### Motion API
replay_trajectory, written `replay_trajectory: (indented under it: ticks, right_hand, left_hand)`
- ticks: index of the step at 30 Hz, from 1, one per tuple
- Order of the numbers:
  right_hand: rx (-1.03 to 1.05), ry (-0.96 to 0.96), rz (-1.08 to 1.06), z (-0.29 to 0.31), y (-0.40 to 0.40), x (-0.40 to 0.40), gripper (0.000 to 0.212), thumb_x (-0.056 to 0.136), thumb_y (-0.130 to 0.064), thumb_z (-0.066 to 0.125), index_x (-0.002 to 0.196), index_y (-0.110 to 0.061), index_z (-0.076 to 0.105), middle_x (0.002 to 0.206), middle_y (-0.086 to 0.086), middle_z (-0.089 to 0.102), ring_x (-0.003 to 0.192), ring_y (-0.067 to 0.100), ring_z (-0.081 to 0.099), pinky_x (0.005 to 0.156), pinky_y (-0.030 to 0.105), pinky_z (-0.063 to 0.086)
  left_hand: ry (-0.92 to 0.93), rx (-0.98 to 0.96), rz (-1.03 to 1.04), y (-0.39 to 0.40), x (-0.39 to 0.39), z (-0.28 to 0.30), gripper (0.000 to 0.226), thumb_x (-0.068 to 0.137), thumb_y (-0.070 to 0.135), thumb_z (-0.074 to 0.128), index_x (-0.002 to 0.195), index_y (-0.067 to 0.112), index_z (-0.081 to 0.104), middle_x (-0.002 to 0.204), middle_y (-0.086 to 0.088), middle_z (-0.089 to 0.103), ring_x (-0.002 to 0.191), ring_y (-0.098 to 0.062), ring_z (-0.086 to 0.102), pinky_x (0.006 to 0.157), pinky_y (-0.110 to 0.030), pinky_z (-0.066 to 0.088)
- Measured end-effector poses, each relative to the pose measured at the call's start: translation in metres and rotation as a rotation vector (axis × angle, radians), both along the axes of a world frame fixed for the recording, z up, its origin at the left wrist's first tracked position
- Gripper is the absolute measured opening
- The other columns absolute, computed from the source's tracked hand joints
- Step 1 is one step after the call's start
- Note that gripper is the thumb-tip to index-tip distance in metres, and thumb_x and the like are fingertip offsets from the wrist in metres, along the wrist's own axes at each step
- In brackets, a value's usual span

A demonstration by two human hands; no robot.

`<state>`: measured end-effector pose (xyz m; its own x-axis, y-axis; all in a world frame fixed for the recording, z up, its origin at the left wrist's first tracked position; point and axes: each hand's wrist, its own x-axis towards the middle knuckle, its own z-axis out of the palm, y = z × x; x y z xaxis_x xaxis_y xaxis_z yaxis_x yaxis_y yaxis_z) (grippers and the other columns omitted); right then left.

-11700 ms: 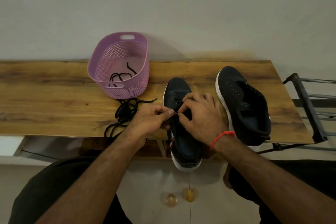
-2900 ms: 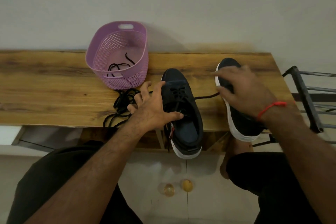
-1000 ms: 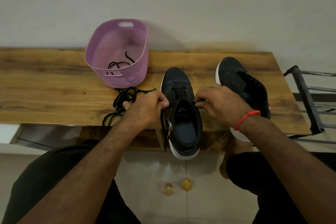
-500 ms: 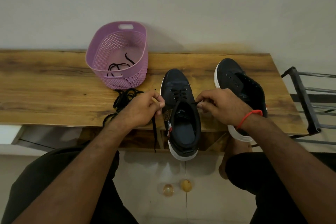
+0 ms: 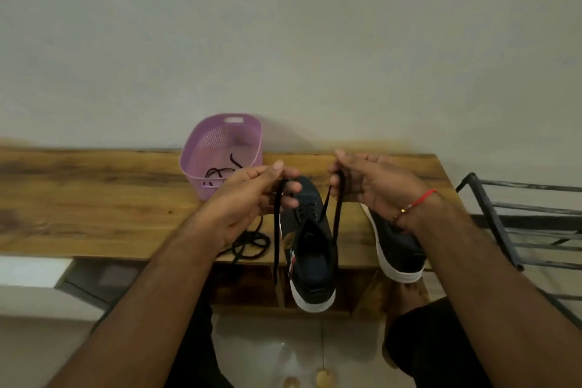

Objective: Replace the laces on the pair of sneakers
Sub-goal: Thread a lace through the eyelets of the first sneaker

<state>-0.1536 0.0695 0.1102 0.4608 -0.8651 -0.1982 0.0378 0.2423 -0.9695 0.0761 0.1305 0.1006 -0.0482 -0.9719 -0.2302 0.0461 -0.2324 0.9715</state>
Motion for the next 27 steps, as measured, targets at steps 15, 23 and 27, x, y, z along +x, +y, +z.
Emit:
replay_trajectory:
  ticks: [15, 23, 27]
  right_hand:
    - [-0.276, -0.204, -0.077, 0.196, 0.021, 0.013, 0.045, 0.086, 0.012, 0.037, 0.117, -0.004, 0.066, 0.108, 0.011, 0.075, 0.099, 0.028, 0.073, 0.091, 0.043, 0.057]
    - [-0.580, 0.026, -0.234, 0.247, 0.032, 0.009, 0.018, 0.095, -0.032, 0.065, 0.102, -0.018, 0.074, 0.090, -0.006, 0.077, 0.066, 0.013, 0.067, 0.064, 0.028, 0.053]
    - [-0.661, 0.072, -0.391, 0.254, 0.030, 0.016, 0.024, 0.092, -0.042, 0.066, 0.086, -0.023, 0.079, 0.080, -0.013, 0.066, 0.065, 0.006, 0.054, 0.064, 0.027, 0.048]
  left_hand:
    - [0.167, -0.286, 0.053, 0.018, -0.026, 0.228, 0.043, 0.097, 0.004, 0.033, 0.128, 0.009, 0.062, 0.115, -0.006, 0.075, 0.106, -0.023, 0.073, 0.088, -0.038, 0.055]
    - [0.016, -0.409, 0.138, 0.028, -0.042, 0.276, 0.021, 0.104, 0.009, 0.053, 0.121, 0.010, 0.065, 0.105, -0.001, 0.078, 0.090, -0.019, 0.077, 0.066, -0.032, 0.061]
    - [-0.274, -0.475, 0.248, 0.027, -0.048, 0.277, 0.020, 0.104, 0.033, 0.057, 0.108, 0.028, 0.075, 0.094, 0.009, 0.073, 0.065, -0.010, 0.064, 0.056, -0.026, 0.055]
